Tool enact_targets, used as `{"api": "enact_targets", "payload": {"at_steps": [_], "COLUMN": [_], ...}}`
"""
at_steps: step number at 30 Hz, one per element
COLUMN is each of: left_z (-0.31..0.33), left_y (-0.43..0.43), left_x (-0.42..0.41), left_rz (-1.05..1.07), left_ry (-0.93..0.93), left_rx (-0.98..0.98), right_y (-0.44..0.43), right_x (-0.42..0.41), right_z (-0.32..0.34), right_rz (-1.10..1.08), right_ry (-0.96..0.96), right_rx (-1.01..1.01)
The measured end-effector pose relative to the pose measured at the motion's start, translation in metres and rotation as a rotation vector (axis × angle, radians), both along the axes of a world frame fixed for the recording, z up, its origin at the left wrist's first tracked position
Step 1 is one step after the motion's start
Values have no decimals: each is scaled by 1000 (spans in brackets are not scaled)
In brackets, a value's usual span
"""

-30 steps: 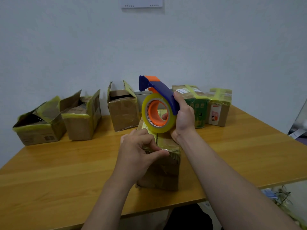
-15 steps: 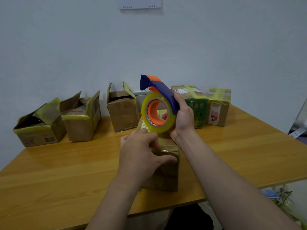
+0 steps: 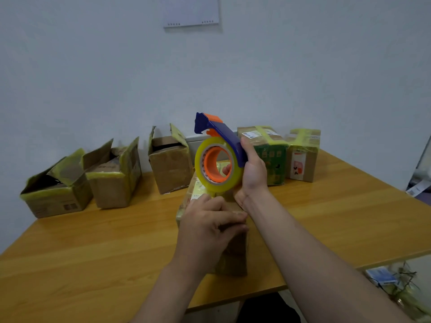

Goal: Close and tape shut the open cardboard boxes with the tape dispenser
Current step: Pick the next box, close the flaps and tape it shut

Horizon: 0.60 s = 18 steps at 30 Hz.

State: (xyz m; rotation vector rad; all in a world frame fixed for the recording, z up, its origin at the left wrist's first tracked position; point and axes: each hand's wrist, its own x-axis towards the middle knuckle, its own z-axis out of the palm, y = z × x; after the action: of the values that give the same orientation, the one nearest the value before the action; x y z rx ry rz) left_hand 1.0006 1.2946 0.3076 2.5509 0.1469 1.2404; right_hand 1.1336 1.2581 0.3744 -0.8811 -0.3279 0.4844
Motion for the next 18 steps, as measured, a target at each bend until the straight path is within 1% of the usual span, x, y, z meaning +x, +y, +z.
{"api": "enact_targets", "payload": {"at_steps": [4,6,7,10,12,15,16,18], "left_z": [10,12,11,0,-8,-24,-31,-43], "left_y": [17,34,41,47,43,40,38,33], "left_x": [-2,-10,-15,-20,-19,-28,-33,-43], "left_rz": [-125,-120,-99,-86,-74,58,96,100], "left_ry": [52,98,90,-56,-107,-99,-85,-15], "left_rx": [105,153,137,-37,-120,-189,-249,-367], "right_y": [1,1,1,4,4,-2,-5,-10], "right_x": [-1,0,0,2,4,10,14,26], "right_z": [0,-1,-2,-2,-1,-4,-6,-11], "right_rz": [-9,-2,-2,-1,26,84,111,126], "right_ry": [-4,-4,4,16,8,30,59,121], "right_rx": [-14,0,14,48,62,115,149,230]}}
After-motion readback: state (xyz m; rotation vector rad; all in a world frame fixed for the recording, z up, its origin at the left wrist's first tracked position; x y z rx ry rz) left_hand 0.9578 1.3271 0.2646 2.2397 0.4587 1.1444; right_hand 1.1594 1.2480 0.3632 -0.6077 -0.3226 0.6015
